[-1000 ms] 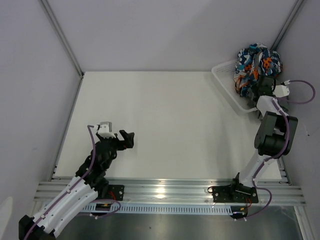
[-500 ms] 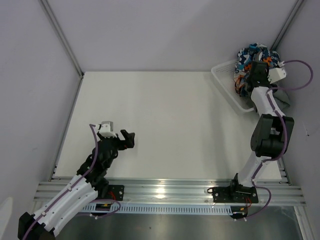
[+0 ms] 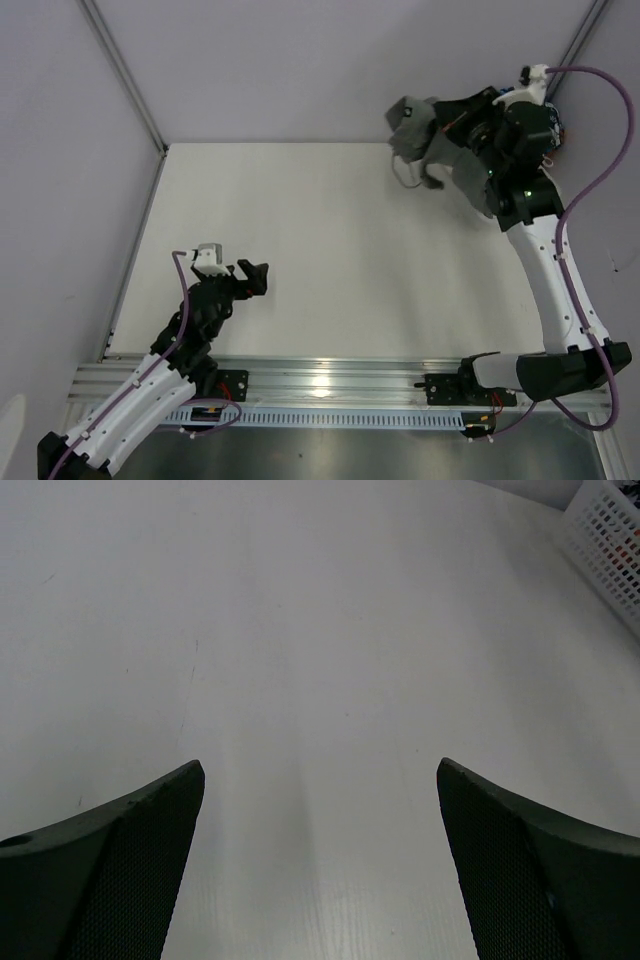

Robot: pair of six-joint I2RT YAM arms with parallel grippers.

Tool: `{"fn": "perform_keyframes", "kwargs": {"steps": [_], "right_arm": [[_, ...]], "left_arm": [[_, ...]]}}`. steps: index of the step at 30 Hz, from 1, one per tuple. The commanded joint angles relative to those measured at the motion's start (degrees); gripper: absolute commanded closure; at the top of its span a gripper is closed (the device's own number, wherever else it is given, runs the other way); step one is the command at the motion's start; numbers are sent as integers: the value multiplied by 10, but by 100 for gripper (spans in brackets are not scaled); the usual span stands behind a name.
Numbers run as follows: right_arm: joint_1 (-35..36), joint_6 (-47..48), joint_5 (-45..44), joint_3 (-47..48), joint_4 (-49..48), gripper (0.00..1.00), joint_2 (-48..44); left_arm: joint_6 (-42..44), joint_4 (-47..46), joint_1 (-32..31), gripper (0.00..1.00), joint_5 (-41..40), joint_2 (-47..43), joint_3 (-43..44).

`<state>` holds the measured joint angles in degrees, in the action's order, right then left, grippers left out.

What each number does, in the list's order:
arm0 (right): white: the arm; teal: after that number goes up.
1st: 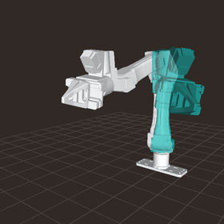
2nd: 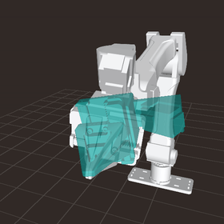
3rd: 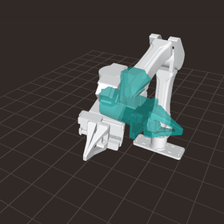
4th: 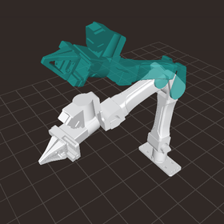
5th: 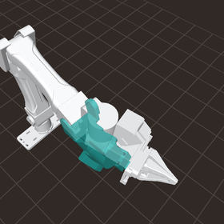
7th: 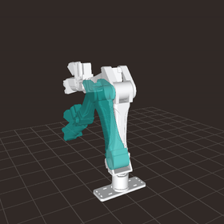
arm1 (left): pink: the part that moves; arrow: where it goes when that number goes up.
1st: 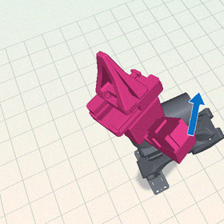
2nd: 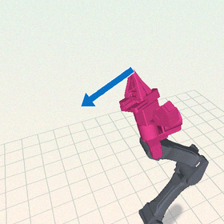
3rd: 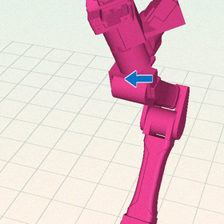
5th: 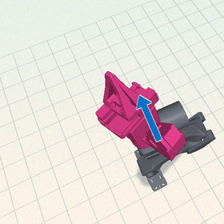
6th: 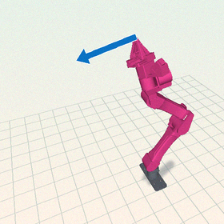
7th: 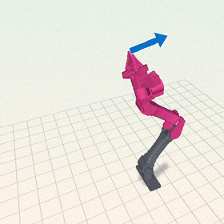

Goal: Fold and stack the shorts
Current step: Move the shorts to the center of the board

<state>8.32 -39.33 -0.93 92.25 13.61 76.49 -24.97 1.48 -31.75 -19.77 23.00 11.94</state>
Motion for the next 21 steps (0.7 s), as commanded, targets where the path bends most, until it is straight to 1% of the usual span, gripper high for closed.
{"fn": "perform_keyframes", "kwargs": {"steps": [1,2,3,6,8,10,11,12,13,14,15,16,18,21], "right_arm": [[70,14,100,-8,5,100,-30],[102,23,102,-11,5,100,-35],[115,26,99,-10,11,100,-41],[137,42,85,-25,24,100,-40],[131,43,66,-48,32,100,-35],[104,29,86,-91,39,100,-14],[94,22,109,-110,40,100,-6],[80,17,118,-130,39,99,4],[76,18,123,-167,41,86,28],[72,20,124,-181,47,67,42],[65,22,115,-194,56,42,57],[61,23,100,-203,79,27,82],[61,32,66,-237,83,25,94],[80,43,27,-295,51,22,74]], "left_arm": [[0,-2,5,1,-5,-8,8],[0,0,4,1,-6,-9,8],[0,2,4,1,-7,-9,8],[-2,8,5,1,-11,-12,12],[-3,12,4,1,-16,-15,12],[-3,18,4,1,-18,-20,12],[-3,20,4,1,-19,-22,13],[-3,22,5,1,-20,-25,12],[-3,23,4,1,-20,-29,12],[-3,22,5,1,-20,-31,11],[-3,22,5,1,-19,-33,10],[-3,22,4,1,-19,-33,11],[-3,21,5,1,-18,-31,11],[-3,18,5,1,-15,-24,10]]}}
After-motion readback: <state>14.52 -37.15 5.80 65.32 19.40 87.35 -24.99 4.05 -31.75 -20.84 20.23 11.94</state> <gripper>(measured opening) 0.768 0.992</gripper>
